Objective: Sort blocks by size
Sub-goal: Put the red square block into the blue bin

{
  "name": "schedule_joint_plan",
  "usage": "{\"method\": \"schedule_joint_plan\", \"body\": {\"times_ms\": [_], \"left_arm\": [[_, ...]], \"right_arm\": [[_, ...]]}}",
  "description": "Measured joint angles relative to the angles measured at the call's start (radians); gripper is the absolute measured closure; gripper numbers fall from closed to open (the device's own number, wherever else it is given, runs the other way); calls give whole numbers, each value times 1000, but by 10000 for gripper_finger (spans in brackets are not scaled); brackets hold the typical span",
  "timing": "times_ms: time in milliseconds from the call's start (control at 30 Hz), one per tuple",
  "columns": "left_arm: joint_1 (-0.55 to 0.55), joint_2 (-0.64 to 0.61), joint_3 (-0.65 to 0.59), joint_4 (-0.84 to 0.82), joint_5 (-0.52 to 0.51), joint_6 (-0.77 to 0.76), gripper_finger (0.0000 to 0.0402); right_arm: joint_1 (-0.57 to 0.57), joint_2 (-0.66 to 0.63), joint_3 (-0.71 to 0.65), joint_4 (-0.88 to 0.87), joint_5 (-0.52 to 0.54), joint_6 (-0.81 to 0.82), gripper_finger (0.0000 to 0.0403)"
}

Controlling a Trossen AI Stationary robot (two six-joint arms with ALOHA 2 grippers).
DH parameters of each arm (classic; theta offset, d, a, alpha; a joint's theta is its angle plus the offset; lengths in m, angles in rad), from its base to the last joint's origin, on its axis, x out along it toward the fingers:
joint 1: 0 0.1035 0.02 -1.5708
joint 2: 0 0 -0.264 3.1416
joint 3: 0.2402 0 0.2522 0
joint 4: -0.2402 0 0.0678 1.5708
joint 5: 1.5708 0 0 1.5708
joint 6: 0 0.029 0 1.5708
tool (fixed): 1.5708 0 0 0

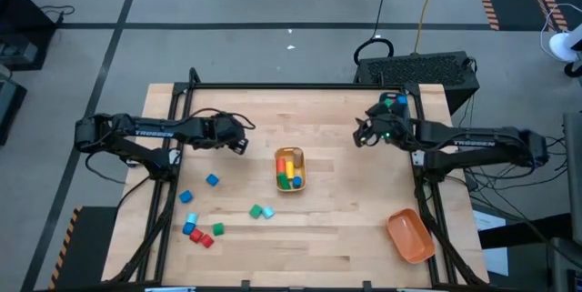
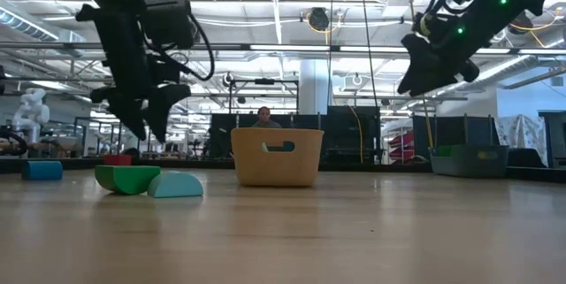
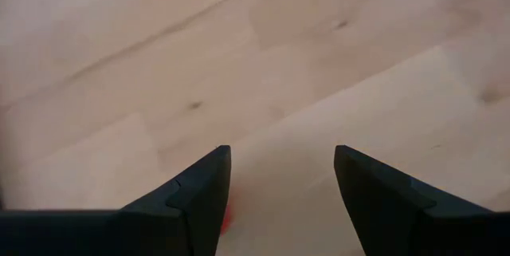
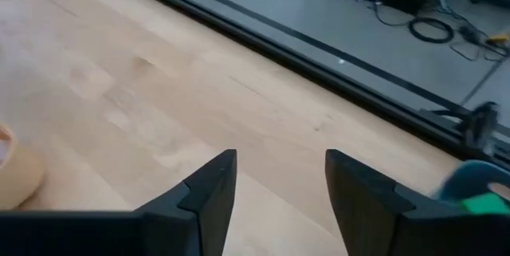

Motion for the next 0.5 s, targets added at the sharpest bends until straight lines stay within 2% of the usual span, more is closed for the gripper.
{"method": "schedule_joint_plan", "body": {"times_ms": [333,500], "left_arm": [[1,0,0,-191,-43,-129,175],[1,0,-12,-188,-79,-149,175]], "right_arm": [[21,30,0,29,4,1,227],[21,30,0,46,2,1,227]]}}
